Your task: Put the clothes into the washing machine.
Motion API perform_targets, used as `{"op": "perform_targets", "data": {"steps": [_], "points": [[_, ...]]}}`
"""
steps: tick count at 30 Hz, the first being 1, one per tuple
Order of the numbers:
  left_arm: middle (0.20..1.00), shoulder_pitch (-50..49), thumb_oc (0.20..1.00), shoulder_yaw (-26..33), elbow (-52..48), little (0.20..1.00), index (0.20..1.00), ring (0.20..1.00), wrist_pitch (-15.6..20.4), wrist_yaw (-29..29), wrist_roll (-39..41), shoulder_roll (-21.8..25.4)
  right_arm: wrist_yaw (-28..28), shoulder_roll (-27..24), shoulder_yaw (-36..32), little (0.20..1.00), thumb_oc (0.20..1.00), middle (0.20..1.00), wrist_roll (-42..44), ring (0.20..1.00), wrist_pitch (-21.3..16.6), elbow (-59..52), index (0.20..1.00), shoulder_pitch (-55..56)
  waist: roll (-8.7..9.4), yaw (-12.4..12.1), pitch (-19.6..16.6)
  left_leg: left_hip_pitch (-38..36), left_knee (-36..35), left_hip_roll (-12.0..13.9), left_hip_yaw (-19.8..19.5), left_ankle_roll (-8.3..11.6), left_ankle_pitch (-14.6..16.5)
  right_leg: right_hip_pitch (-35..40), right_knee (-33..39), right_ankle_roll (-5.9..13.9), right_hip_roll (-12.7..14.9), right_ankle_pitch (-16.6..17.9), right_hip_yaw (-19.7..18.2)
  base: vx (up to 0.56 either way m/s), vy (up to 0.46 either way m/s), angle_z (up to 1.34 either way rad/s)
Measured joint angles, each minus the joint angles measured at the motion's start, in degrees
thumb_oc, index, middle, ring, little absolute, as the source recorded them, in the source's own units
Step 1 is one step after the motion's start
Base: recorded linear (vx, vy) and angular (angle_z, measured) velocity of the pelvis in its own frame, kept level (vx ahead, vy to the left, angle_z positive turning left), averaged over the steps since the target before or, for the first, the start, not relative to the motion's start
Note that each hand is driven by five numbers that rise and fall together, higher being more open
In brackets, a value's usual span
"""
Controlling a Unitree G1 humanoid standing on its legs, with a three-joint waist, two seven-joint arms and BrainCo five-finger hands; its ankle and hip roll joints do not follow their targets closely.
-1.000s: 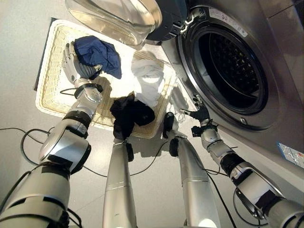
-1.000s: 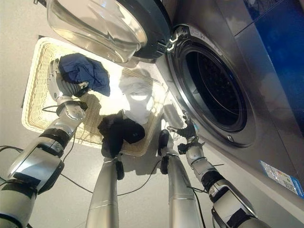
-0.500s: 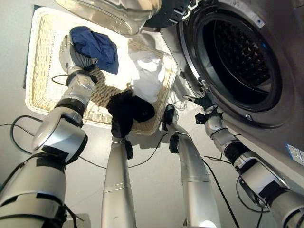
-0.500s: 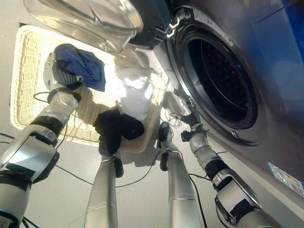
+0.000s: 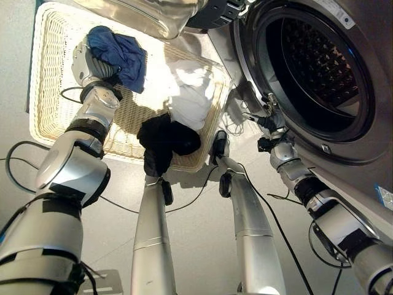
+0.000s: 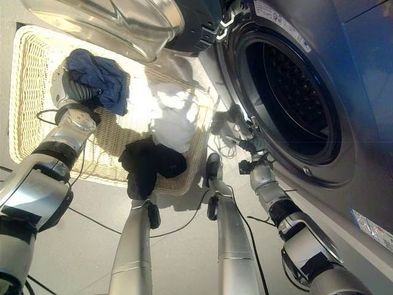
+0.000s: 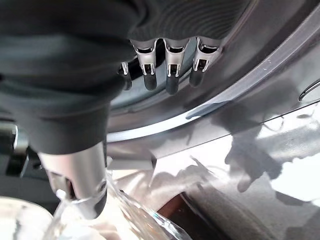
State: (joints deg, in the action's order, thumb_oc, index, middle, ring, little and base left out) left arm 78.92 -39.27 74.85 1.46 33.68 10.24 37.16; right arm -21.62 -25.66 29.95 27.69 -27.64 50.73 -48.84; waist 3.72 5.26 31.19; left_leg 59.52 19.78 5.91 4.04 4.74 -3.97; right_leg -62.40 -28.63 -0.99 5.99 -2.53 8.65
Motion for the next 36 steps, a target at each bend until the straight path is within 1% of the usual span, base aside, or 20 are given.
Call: {"op": "perform_targets", "data": {"steps": [7, 12, 14, 16, 17, 18, 20, 22, 23, 24, 25, 27, 29, 30, 31, 34, 36], "points": [[0.200, -1.1, 0.200, 0.1, -0.3, 0.200, 0.200, 0.200, 0.6, 0.1, 0.0, -0.2, 0.0, 0.1, 0.1, 1.000, 1.000, 1.000, 0.0, 1.000, -0.5, -1.1, 1.000, -0.2, 0.00, 0.1, 0.0, -1.2, -0.2, -0.1, 0.3, -0.10, -0.1, 0.9, 0.0, 0.04, 0.1, 0.1, -0.2, 0.00, 0.000, 0.00], [0.200, -4.0, 0.200, 1.0, -1.6, 0.200, 0.200, 0.200, 2.3, 0.4, 1.9, -0.9, -0.3, 0.2, 0.1, 1.000, 1.000, 1.000, 0.0, 1.000, -0.5, -1.2, 1.000, 0.2, 0.00, 0.0, 0.0, -3.3, -0.4, -0.2, 0.4, -0.11, -0.1, 3.0, 0.0, 0.03, 0.2, 0.1, -0.2, 0.00, 0.000, 0.00], [0.200, -6.4, 0.200, 2.6, -2.5, 0.200, 0.200, 0.200, 4.2, 0.1, 5.0, -1.5, -0.8, 0.1, 0.1, 1.000, 1.000, 1.000, 0.0, 1.000, -0.5, -3.0, 1.000, 0.2, 0.00, 0.1, 0.0, -4.5, -0.4, -0.2, 0.4, -0.14, -0.1, 4.1, 0.0, 0.03, 0.2, 0.1, -0.1, -0.02, -0.012, 0.00], [0.200, -7.0, 0.200, 3.2, -2.9, 0.200, 0.200, 0.200, 4.7, 0.1, 5.8, -1.7, -1.1, 0.0, 0.1, 1.000, 1.000, 1.000, 0.0, 1.000, -0.5, -3.6, 1.000, 0.4, 0.00, 0.1, 0.0, -4.7, -0.4, -0.2, 0.4, -0.14, -0.2, 4.4, -0.1, 0.03, 0.2, 0.1, -0.1, -0.02, -0.008, 0.00], [0.200, -10.1, 0.200, 4.8, -6.4, 0.200, 0.200, 0.200, 7.4, 0.0, 8.8, -2.9, -1.6, 0.2, 0.1, 1.000, 1.000, 1.000, -0.1, 1.000, -0.5, -6.4, 1.000, 1.3, 0.00, -0.1, 0.0, -6.0, -0.4, -0.1, 0.4, -0.11, -0.2, 5.6, -0.1, 0.03, 0.2, 0.1, -0.1, -0.03, -0.015, 0.01], [0.200, -10.5, 0.200, 4.8, -6.9, 0.200, 0.200, 0.200, 8.1, 0.0, 9.0, -3.0, -1.7, 0.2, 0.1, 1.000, 1.000, 1.000, -0.1, 1.000, -0.5, -7.0, 1.000, 1.4, -0.02, -0.2, 0.0, -6.2, -0.4, -0.2, 0.4, -0.15, -0.3, 5.9, -0.1, 0.02, 0.2, 0.1, -0.1, -0.04, -0.023, 0.01], [0.200, -14.6, 0.200, 9.5, -13.3, 0.200, 0.200, 0.200, 10.7, -0.4, 10.9, -3.2, -2.2, 0.1, -0.1, 1.000, 1.000, 1.000, -0.3, 1.000, -0.5, -11.2, 1.000, 3.1, -0.04, -0.3, 0.0, -6.9, -0.3, -0.2, 0.4, -0.16, -0.3, 6.5, -0.2, 0.01, 0.3, 0.1, -0.1, 0.00, 0.000, 0.00], [0.200, -17.7, 0.200, 9.6, -17.0, 0.200, 0.200, 0.200, 12.9, -0.4, 11.2, -4.1, -2.2, 0.2, 0.0, 1.000, 1.000, 1.000, -2.0, 1.000, -0.5, -13.9, 1.000, 5.0, -0.04, -1.1, 0.0, -8.5, -0.5, -0.1, 0.4, -0.15, -0.3, 8.2, -0.1, 0.00, 0.3, 0.1, 0.0, -0.03, -0.036, 0.01], [0.200, -17.7, 0.200, 9.6, -17.0, 0.200, 0.200, 0.200, 12.9, -0.4, 11.2, -4.1, -2.2, 0.2, 0.0, 1.000, 1.000, 1.000, -2.0, 1.000, -0.5, -13.9, 1.000, 5.0, -0.04, -1.1, 0.0, -8.5, -0.5, -0.1, 0.4, -0.15, -0.3, 8.2, -0.1, 0.00, 0.3, 0.1, 0.0, -0.02, -0.040, 0.02], [0.200, -19.9, 0.200, 9.7, -20.0, 0.200, 0.200, 0.200, 14.2, -0.3, 10.8, -4.7, -2.3, 0.2, 0.0, 1.000, 1.000, 1.000, -3.7, 1.000, -0.2, -14.5, 1.000, 5.5, -0.05, -2.0, 0.0, -9.6, -0.6, -0.2, 0.3, -0.16, -0.3, 9.3, -0.1, 0.01, 0.3, 0.1, 0.1, 0.00, 0.000, 0.00], [0.200, -19.9, 0.200, 9.7, -20.0, 0.200, 0.200, 0.200, 14.2, -0.3, 10.8, -4.7, -2.3, 0.2, 0.0, 1.000, 1.000, 1.000, -3.7, 1.000, -0.2, -14.5, 1.000, 5.5, -0.05, -2.0, 0.0, -9.6, -0.6, -0.2, 0.3, -0.16, -0.3, 9.3, -0.1, 0.01, 0.3, 0.1, 0.1, -0.03, -0.050, 0.03], [0.200, -23.4, 0.200, 10.1, -25.4, 0.200, 0.200, 0.200, 14.7, 0.2, 10.3, -4.8, -2.4, -0.1, -0.1, 1.000, 1.000, 1.000, -5.0, 1.000, 0.1, -15.5, 1.000, 6.3, -0.10, -3.1, 0.0, -11.0, -1.1, -0.2, 0.2, -0.13, -0.4, 10.6, -0.1, 0.05, 0.5, 0.1, 0.3, -0.03, -0.061, 0.04], [0.200, -27.9, 0.200, 11.3, -31.2, 0.200, 0.200, 0.200, 15.5, 0.5, 7.3, -5.0, -2.2, -0.1, -0.1, 1.000, 1.000, 1.000, -6.7, 1.000, 0.5, -17.1, 1.000, 7.5, -0.16, -3.5, 0.0, -12.6, -2.1, -0.5, -0.4, 0.00, -1.0, 12.2, 0.0, -0.05, 0.8, -0.2, 1.0, -0.02, -0.066, 0.17], [0.200, -29.9, 0.200, 11.0, -33.0, 0.200, 0.200, 0.200, 16.1, 0.5, 4.9, -5.4, -2.0, -0.2, -0.1, 1.000, 1.000, 1.000, -8.0, 1.000, 0.5, -17.8, 1.000, 8.3, -0.18, -4.0, 0.0, -13.8, -2.7, -0.7, -1.2, 0.20, -1.4, 13.6, 0.0, -0.15, 1.0, -0.6, 1.8, -0.01, -0.073, 0.24], [0.200, -30.4, 0.200, 11.0, -33.4, 0.200, 0.200, 0.200, 16.4, 0.5, 3.7, -6.0, -1.7, -0.5, -0.2, 1.000, 1.000, 1.000, -8.6, 1.000, 0.6, -18.9, 1.000, 8.7, -0.19, -4.8, 0.0, -14.3, -3.0, -0.7, -1.4, 0.26, -1.4, 14.1, -0.1, 0.10, 1.2, -1.1, 2.1, -0.01, -0.063, 0.21], [0.200, -31.1, 0.200, 11.0, -35.4, 0.200, 0.200, 0.200, 16.5, -0.3, 1.1, -5.9, 0.9, -0.8, 0.0, 1.000, 1.000, 1.000, -13.0, 1.000, 2.0, -21.1, 1.000, 7.4, -0.24, -5.9, 0.0, -14.8, -4.1, -1.0, -1.8, 0.33, -2.2, 14.2, -0.2, 0.03, 1.4, -1.2, 2.6, 0.00, -0.040, 0.09], [0.200, -30.9, 0.200, 10.6, -35.8, 0.200, 0.200, 0.200, 16.9, -1.5, -0.9, -5.4, 2.8, -1.3, 0.7, 1.000, 1.000, 1.000, -15.9, 1.000, 3.3, -21.1, 1.000, 5.9, -0.25, -6.2, 0.0, -14.9, -4.5, -1.2, -2.2, 0.33, -2.5, 14.4, -0.1, 0.03, 1.6, -1.3, 3.0, 0.01, -0.044, 0.09]]}}
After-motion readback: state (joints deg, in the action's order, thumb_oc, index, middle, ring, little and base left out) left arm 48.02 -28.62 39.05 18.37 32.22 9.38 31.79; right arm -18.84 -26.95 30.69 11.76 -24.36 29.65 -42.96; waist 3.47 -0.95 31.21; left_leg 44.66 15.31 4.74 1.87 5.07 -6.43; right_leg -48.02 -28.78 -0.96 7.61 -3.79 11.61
